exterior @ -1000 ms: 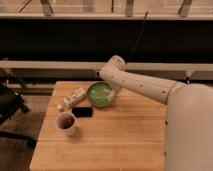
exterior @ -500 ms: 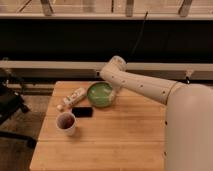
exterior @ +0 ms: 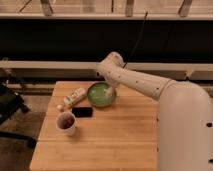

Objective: Place the white sponge in the ceramic bowl

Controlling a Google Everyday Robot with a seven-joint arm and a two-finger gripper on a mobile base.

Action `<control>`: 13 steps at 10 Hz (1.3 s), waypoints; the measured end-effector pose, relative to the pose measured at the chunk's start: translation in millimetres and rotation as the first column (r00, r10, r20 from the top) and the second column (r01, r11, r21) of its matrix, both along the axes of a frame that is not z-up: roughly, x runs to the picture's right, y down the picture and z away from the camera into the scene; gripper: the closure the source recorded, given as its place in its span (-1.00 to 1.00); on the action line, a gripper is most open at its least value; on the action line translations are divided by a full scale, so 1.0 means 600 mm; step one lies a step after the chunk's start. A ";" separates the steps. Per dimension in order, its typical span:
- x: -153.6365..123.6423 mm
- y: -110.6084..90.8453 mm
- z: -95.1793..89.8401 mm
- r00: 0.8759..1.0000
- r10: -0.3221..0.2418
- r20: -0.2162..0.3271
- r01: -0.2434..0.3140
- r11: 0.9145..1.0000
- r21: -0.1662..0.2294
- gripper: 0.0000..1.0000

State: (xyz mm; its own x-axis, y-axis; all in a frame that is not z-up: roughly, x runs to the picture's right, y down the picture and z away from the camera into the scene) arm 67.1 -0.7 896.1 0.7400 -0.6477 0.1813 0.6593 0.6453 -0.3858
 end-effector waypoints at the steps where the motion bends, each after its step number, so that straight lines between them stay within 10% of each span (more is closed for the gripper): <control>1: -0.017 -0.001 0.009 1.000 0.002 0.015 -0.002 1.000 -0.007 0.95; 10: -0.081 -0.007 0.078 0.995 0.016 0.098 -0.016 1.000 -0.002 0.94; 13: -0.085 -0.004 0.097 0.995 0.020 0.102 -0.019 1.000 -0.012 0.46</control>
State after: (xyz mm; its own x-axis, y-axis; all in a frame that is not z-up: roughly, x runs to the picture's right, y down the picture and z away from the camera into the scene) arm 15.9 -3.1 954.1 0.7298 -0.6307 0.2639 0.6830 0.6545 -0.3242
